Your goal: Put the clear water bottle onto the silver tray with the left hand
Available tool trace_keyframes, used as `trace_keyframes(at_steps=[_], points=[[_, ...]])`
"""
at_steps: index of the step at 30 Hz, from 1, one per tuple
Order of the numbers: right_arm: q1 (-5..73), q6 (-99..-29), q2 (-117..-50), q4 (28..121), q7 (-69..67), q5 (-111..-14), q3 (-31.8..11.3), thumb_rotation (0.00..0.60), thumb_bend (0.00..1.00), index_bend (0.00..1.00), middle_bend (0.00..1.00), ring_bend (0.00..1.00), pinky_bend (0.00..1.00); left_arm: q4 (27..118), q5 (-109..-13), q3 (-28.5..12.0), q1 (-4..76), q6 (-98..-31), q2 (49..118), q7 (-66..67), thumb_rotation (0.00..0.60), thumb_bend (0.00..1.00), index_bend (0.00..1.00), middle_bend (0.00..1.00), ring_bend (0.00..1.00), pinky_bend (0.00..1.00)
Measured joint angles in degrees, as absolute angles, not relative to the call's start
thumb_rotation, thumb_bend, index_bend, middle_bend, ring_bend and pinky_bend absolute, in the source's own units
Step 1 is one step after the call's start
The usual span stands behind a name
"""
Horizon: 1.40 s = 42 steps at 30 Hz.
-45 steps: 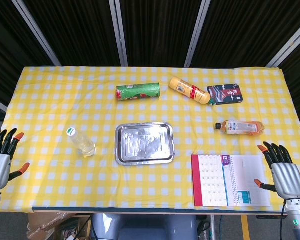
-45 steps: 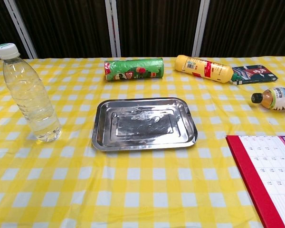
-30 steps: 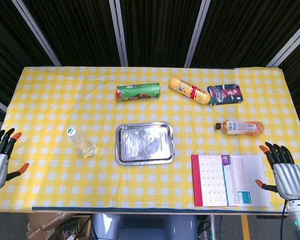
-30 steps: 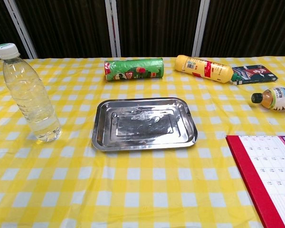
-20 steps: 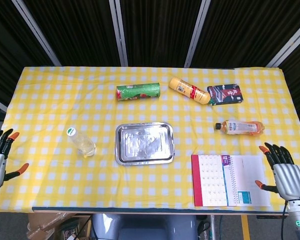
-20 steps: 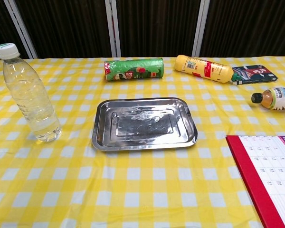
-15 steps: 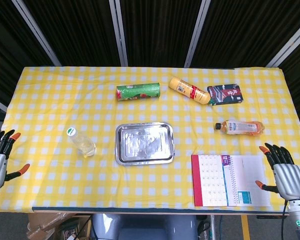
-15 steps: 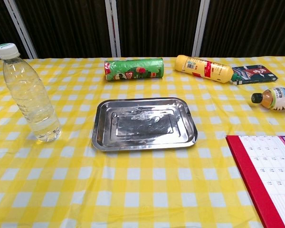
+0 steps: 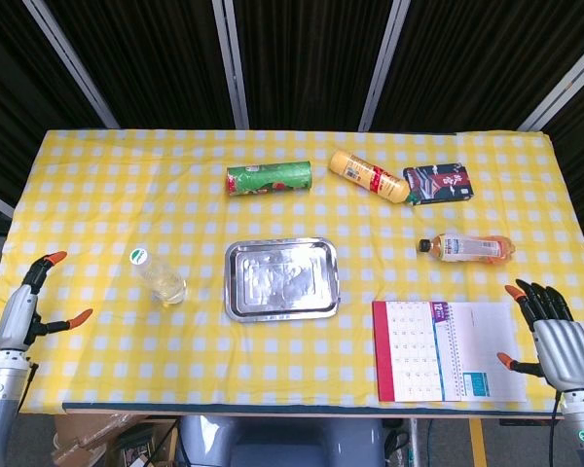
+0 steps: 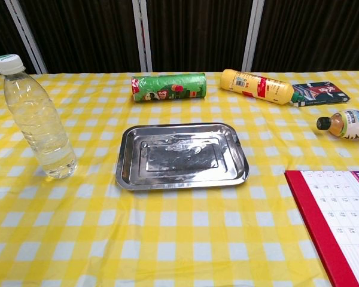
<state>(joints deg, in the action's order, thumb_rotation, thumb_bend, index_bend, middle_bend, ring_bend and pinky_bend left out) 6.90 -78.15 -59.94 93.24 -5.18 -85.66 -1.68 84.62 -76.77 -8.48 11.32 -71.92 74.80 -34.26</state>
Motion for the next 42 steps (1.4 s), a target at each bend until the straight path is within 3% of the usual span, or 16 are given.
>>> trace_keyframes(at_steps=[5, 11, 24, 29, 36, 42], points=[[7.0, -77.9, -59.7, 93.5, -5.8, -85.8, -1.5, 0.600, 0.16, 0.12, 0.07, 0.00, 0.01, 82.9, -75.6, -9.8, 14.2, -64.2, 76.8, -46.8, 0.600, 0.18, 0.11, 0.08, 0.00, 0.00], [7.0, -77.8, -59.2, 93.9, -6.8, -86.0, -1.4, 0.600, 0.16, 0.12, 0.07, 0.00, 0.01, 78.1, -76.5, -9.8, 17.5, -59.8, 81.5, -50.3, 0.600, 0.18, 0.11, 0.08, 0.00, 0.00], [7.1, -77.2, -58.3, 94.1, -8.3, -86.2, -1.0, 0.600, 0.16, 0.12, 0.07, 0.00, 0.01, 75.7, -77.2, -10.6, 20.8, -60.2, 89.4, -48.4, 0.600, 0.19, 0.14, 0.14, 0.00, 0.00], [7.0, -77.1, -58.1, 94.1, -8.9, -86.2, -1.0, 0.600, 0.16, 0.12, 0.07, 0.00, 0.01, 74.2, -76.4, -11.6, 21.6, -61.0, 92.4, -46.8, 0.600, 0.24, 0.17, 0.16, 0.00, 0.00], [6.9, -76.9, -57.8, 94.0, -9.9, -86.1, -0.8, 0.600, 0.16, 0.12, 0.07, 0.00, 0.01, 70.6, -74.6, -12.7, 22.4, -61.6, 96.5, -45.3, 0.600, 0.36, 0.32, 0.32, 0.01, 0.03], [7.0, -76.8, -57.6, 93.9, -10.4, -86.0, -0.9, 0.600, 0.16, 0.12, 0.07, 0.00, 0.01, 67.5, -73.9, -13.5, 23.1, -62.9, 100.2, -43.6, 0.600, 0.39, 0.42, 0.42, 0.05, 0.03]])
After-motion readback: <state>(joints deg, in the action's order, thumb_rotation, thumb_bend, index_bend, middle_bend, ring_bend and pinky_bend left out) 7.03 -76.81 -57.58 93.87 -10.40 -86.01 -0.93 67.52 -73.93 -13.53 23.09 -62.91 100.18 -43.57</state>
